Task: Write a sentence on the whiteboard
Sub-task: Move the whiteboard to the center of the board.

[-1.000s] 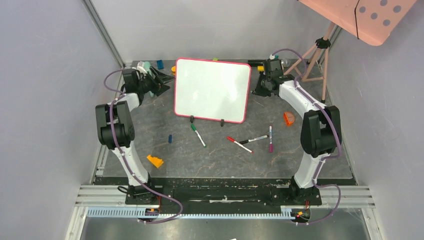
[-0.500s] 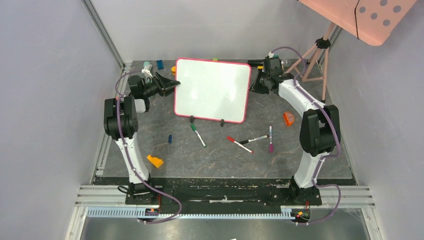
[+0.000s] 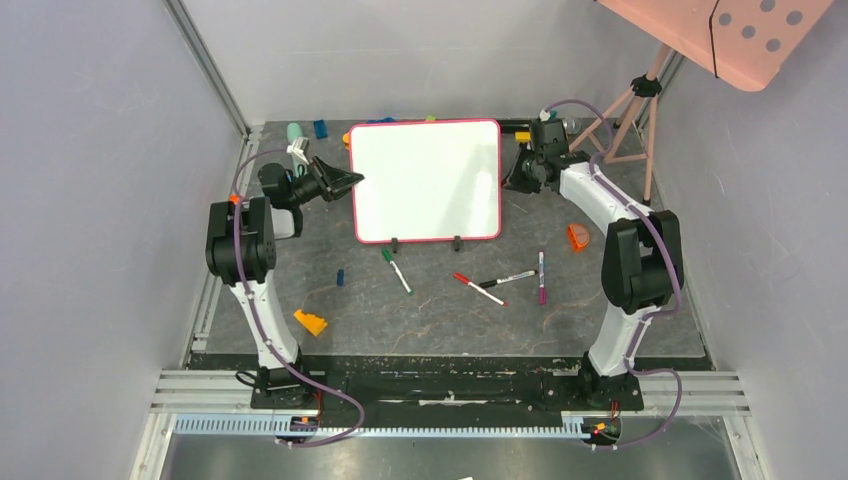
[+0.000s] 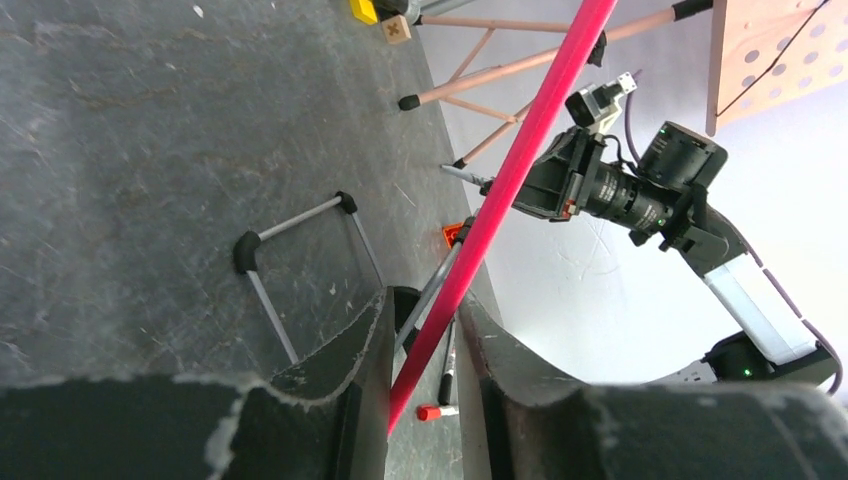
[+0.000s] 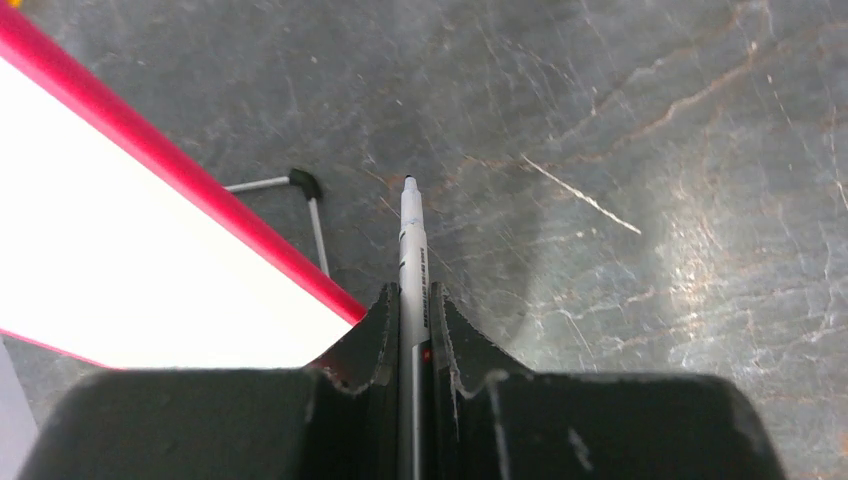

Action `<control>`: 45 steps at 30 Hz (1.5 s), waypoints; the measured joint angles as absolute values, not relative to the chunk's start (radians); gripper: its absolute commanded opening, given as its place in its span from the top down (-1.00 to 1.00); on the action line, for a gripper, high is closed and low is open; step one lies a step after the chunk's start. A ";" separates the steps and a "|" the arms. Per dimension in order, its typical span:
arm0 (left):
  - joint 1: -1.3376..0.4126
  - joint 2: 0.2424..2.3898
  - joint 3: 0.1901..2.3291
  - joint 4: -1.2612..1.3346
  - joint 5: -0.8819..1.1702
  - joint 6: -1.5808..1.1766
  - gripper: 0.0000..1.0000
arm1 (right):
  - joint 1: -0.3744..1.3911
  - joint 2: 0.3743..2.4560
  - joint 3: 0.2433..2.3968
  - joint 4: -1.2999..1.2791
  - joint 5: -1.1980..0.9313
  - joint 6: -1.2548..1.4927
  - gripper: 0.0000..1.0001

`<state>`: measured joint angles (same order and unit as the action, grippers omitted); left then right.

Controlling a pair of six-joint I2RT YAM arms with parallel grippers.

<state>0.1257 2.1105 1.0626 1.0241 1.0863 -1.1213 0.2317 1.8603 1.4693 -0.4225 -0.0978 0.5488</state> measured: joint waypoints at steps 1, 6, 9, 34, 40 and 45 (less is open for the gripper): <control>0.123 2.097 1.044 1.031 1.086 -1.122 0.39 | 0.230 1.856 1.454 -0.422 -0.097 0.548 1.00; 0.118 2.040 0.960 1.044 1.092 -1.114 0.39 | 0.227 1.837 1.388 -0.419 -0.096 0.541 1.00; 0.110 2.008 0.942 1.001 1.091 -1.070 0.38 | 0.223 1.824 1.360 -0.412 -0.098 0.533 1.00; 0.087 1.882 0.984 0.494 1.085 -0.667 0.34 | 0.093 1.977 1.350 -0.250 -0.575 0.363 1.00; 0.087 1.867 0.988 0.444 1.084 -0.620 0.37 | 0.088 1.989 1.354 -0.243 -0.622 0.331 1.00; 0.076 1.848 1.002 0.371 1.083 -0.559 0.37 | 0.086 1.960 1.288 -0.222 -0.632 0.312 1.00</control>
<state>0.0761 1.8477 1.0023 0.3714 1.0828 -0.5594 0.0864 1.9602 1.2884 -0.2218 -0.6323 0.3122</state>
